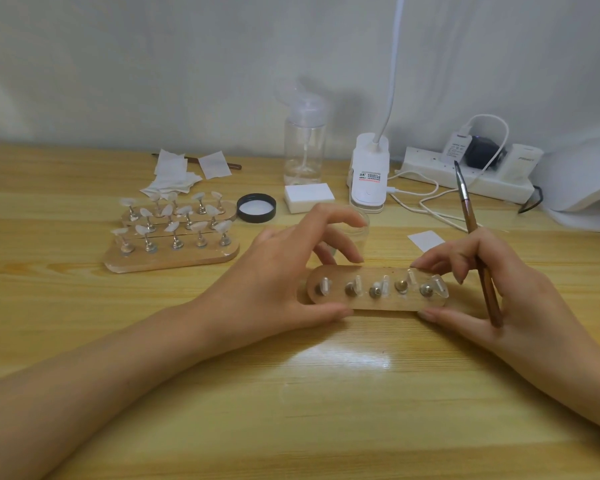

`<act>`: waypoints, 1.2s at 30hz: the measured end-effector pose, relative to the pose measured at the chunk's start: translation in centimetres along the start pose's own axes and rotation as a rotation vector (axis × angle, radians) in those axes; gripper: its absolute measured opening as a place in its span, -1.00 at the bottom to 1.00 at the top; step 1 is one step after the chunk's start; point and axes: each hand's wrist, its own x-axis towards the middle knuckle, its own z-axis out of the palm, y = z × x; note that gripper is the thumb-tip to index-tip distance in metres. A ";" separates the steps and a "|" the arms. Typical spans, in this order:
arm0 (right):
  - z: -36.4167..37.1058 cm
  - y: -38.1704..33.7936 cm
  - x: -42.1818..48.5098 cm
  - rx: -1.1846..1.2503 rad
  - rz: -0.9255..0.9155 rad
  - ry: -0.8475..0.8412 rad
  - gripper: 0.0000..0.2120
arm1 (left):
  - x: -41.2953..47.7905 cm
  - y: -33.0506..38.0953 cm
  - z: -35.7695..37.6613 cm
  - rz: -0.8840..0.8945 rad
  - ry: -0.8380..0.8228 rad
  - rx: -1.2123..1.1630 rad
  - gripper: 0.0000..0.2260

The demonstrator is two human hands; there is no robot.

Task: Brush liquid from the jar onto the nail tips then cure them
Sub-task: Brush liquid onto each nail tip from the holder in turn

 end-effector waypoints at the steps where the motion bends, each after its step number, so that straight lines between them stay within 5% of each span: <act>1: 0.0 0.1 0.0 0.006 0.012 -0.002 -0.62 | 0.0 0.0 0.0 -0.005 0.001 -0.016 -0.34; 26: -0.1 0.2 0.1 0.056 0.034 -0.095 -0.60 | 0.1 0.0 0.2 -0.052 -0.032 -0.189 -0.60; 33: -0.2 -0.1 0.1 0.046 0.035 -0.114 -0.59 | -0.2 0.7 0.3 0.190 0.065 0.097 -0.61; 36: -0.1 -0.2 -0.1 0.009 0.025 -0.113 -0.58 | -0.2 1.4 0.1 0.320 0.186 -0.073 -0.62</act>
